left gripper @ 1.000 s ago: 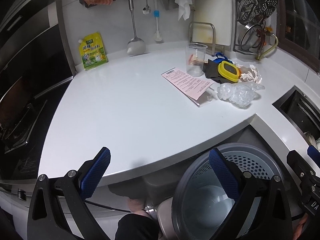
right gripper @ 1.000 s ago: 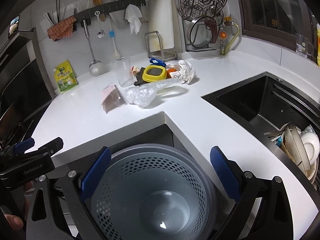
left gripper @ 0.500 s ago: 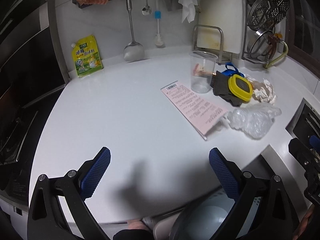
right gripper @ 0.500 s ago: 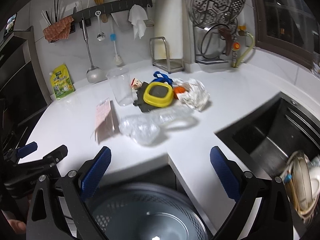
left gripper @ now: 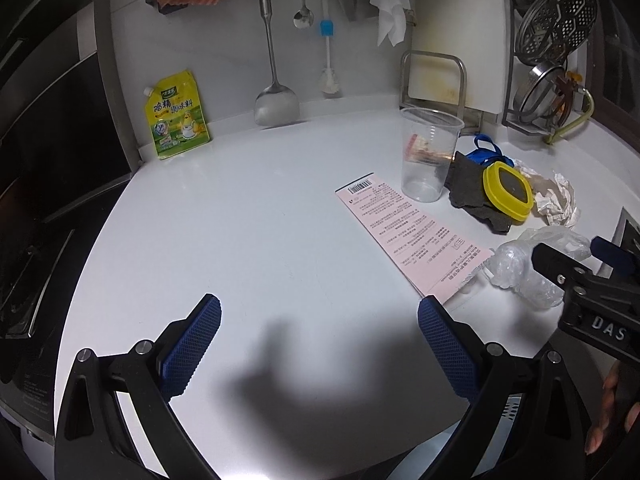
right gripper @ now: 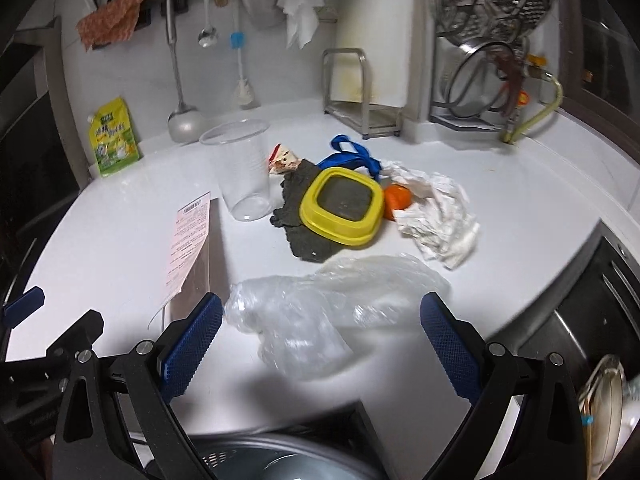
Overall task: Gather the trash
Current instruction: 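Reach the right tool to the clear plastic bag and grasp it, then grasp the pink receipt with the left tool while the right tool holds the bag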
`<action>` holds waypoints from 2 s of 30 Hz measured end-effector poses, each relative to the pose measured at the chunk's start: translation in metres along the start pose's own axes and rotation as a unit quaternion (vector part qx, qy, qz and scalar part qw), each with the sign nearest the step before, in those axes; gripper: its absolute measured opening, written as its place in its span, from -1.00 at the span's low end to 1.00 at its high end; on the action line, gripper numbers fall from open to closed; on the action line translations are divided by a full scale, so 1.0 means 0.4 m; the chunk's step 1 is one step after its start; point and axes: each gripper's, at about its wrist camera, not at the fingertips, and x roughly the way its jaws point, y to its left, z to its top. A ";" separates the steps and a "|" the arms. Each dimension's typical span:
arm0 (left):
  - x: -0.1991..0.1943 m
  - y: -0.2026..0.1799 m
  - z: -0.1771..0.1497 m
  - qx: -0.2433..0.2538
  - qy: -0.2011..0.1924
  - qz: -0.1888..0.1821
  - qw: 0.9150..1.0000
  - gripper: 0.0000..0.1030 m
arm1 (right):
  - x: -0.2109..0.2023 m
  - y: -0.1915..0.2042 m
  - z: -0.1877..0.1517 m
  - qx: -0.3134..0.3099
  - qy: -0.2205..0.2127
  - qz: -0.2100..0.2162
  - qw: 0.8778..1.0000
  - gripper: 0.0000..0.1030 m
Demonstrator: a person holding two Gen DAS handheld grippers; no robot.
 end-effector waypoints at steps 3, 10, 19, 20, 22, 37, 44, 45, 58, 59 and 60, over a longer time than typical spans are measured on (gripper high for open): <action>0.012 0.001 -0.004 -0.003 0.007 -0.002 1.000 0.88 | 0.037 0.007 0.005 -0.009 0.016 -0.006 1.000 0.84; 0.025 -0.005 -0.003 -0.005 0.013 -0.006 1.000 0.88 | 0.081 -0.002 -0.006 -0.010 0.036 -0.007 0.999 0.83; 0.038 -0.014 0.020 -0.011 0.027 -0.023 0.999 0.88 | 0.114 0.002 -0.017 -0.027 0.054 0.008 0.998 0.34; 0.036 -0.015 0.024 -0.011 0.025 -0.022 0.999 0.88 | 0.109 -0.002 -0.015 -0.023 0.050 0.013 0.998 0.29; 0.033 -0.018 0.035 -0.012 0.022 -0.024 0.999 0.88 | 0.107 -0.008 -0.012 -0.017 0.050 0.021 0.998 0.22; 0.055 -0.046 0.074 -0.037 0.027 -0.033 0.998 0.88 | 0.031 -0.072 -0.021 0.024 0.006 0.058 0.998 -0.63; 0.089 -0.082 0.119 -0.046 0.034 -0.028 0.998 0.88 | -0.020 -0.109 -0.028 0.042 -0.021 0.072 0.996 -0.63; 0.098 -0.087 0.124 -0.044 0.037 -0.025 0.998 0.88 | -0.025 -0.114 -0.028 0.044 -0.023 0.075 0.996 -0.63; 0.233 -0.132 0.156 -0.056 0.100 -0.006 0.993 0.88 | -0.054 -0.161 -0.036 0.071 -0.038 0.109 0.991 -0.63; 0.243 -0.134 0.156 -0.057 0.104 -0.004 0.993 0.88 | -0.053 -0.162 -0.036 0.071 -0.038 0.108 0.991 -0.63; 0.255 -0.134 0.153 -0.058 0.113 -0.003 0.992 0.88 | -0.053 -0.163 -0.037 0.072 -0.038 0.109 0.991 -0.63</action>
